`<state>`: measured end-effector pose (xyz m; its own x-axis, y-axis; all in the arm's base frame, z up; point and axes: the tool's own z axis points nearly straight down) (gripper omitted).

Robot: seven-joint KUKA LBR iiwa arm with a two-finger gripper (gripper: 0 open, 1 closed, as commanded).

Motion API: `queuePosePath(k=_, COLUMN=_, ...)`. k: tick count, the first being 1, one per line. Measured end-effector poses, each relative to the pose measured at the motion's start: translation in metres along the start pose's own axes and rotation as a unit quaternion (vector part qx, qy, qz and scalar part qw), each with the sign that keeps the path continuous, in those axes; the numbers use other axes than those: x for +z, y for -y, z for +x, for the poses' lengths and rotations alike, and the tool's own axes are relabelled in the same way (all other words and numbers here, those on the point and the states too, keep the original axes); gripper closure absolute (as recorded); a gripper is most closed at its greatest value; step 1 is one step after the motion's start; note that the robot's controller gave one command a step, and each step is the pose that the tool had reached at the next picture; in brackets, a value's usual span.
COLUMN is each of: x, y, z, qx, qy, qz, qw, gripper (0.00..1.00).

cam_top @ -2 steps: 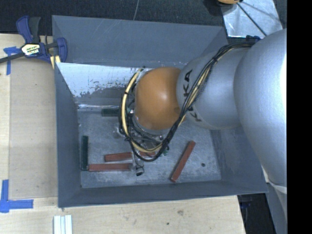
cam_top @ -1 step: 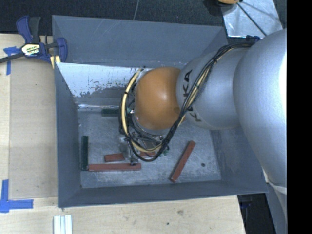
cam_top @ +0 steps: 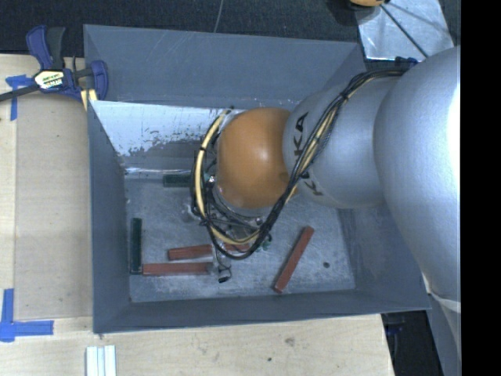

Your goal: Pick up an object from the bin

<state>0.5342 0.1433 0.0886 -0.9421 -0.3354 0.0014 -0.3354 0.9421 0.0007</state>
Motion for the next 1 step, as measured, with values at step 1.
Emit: queuePosePath(k=1, x=0.0, y=0.0, z=0.0, qx=0.0, qy=-0.0001, qz=0.0, qw=1.0, gripper=1.0)
